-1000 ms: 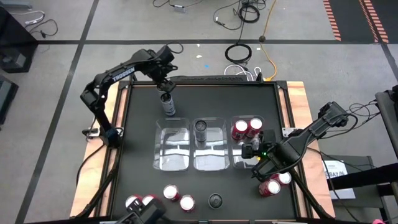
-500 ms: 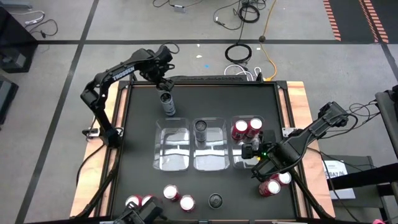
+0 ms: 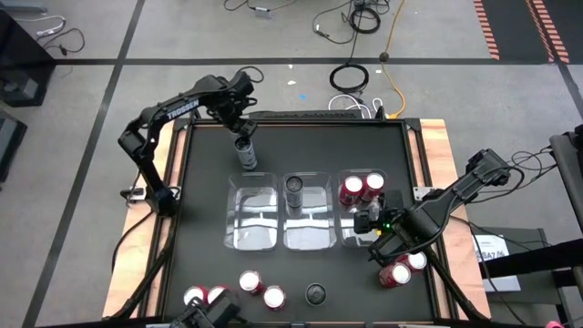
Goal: Sort soda cans
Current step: Put the top white soda can into the center transparent bin
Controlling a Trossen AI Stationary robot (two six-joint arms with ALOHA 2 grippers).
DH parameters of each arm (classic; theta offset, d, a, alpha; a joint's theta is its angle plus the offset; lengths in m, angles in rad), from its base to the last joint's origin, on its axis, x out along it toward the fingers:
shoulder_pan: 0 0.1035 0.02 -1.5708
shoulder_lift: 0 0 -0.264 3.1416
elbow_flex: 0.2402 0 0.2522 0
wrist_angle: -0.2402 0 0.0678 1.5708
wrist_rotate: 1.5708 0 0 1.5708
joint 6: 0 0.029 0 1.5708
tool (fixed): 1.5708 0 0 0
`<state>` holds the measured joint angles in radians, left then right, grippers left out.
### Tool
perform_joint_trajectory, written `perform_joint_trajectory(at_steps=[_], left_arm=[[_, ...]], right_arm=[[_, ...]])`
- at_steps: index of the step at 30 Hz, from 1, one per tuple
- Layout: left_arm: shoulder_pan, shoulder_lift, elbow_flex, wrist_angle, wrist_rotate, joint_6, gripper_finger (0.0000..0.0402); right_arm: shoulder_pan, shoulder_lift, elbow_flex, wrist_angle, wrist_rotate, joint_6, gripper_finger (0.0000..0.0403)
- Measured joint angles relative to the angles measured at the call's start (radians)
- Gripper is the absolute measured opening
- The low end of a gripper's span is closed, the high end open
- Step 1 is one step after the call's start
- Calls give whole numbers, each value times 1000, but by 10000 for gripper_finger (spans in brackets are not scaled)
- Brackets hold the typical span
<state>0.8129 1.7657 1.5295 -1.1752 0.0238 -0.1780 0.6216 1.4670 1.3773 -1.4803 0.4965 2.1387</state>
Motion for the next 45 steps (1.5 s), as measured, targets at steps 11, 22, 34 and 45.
perform_joint_trajectory(at_steps=[11,22,34,45], left_arm=[[-10,0,0,7,1,1,290],[-10,0,33,3,-1,8,283],[-21,0,301,4,39,8,282],[-144,0,559,7,230,38,281]], right_arm=[[0,0,0,0,0,-5,345],[0,0,0,-1,0,-11,345],[0,0,0,-1,0,-12,345],[0,0,0,-3,0,-31,345]])
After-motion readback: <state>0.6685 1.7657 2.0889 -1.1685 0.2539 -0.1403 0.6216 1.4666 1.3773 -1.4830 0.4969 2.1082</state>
